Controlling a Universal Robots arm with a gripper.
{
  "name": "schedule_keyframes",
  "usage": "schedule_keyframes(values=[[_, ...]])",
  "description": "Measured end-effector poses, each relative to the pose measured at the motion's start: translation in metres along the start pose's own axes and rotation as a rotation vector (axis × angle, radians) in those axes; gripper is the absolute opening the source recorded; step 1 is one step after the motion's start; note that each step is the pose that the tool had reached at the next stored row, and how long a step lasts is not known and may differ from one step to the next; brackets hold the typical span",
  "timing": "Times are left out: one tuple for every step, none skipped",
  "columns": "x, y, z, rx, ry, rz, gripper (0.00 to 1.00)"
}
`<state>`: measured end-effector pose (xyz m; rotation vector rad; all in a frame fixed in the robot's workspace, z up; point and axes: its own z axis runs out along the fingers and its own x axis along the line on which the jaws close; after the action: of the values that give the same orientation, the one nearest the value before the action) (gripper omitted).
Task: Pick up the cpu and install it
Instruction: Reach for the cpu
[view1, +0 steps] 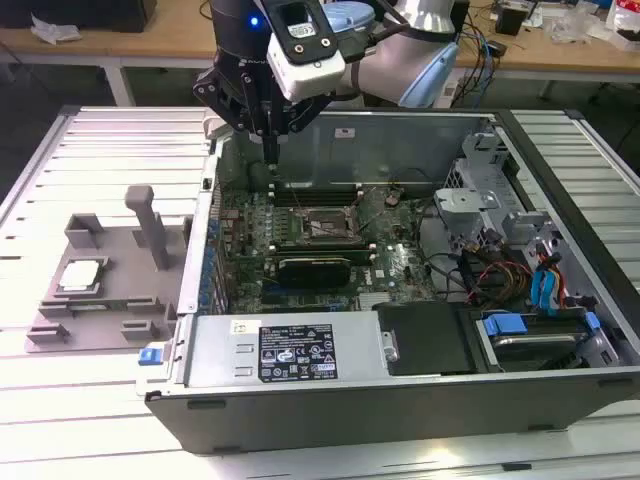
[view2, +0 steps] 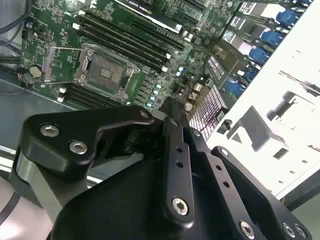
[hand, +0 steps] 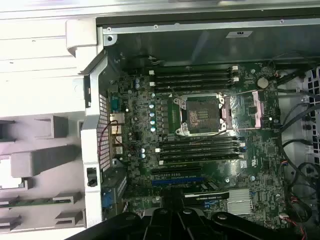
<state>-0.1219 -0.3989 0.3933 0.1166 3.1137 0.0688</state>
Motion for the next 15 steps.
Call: schedule_keyframes(values=[[0.0, 0.0, 0.0, 0.0, -0.0001, 0.0, 0.11], [0.0001, 0.0, 0.0, 0.0001, 0.001, 0.0, 0.11], [0.0001, 0.0, 0.0, 0.0001, 0.0014, 0.0, 0.11], [0.0, 0.0, 0.0, 0.0001, 0.0018, 0.0, 0.11], [0.0, 0.0, 0.0, 0.0002, 0.0022, 0.0, 0.11], [0.0003, 0.0, 0.0, 0.0002, 0.0024, 0.0, 0.11], [0.0022, -0.0001, 0.0, 0.0, 0.0023, 0.0, 0.11], [0.0036, -0.0003, -0.0001, 0.0002, 0.0023, 0.0, 0.11], [0.0048, -0.0004, -0.0001, 0.0002, 0.0023, 0.0, 0.11], [0.0065, -0.0005, -0.0001, 0.0001, 0.0023, 0.0, 0.11], [0.0077, -0.0005, -0.0002, 0.0002, 0.0023, 0.0, 0.11], [0.0085, -0.0006, -0.0002, 0.0001, 0.0023, 0.0, 0.11], [0.0101, -0.0007, -0.0003, 0.0002, 0.0024, 0.0, 0.11], [0.0113, -0.0008, -0.0003, 0.0002, 0.0023, 0.0, 0.11], [0.0125, -0.0009, -0.0003, 0.0001, 0.0023, 0.0, 0.11]])
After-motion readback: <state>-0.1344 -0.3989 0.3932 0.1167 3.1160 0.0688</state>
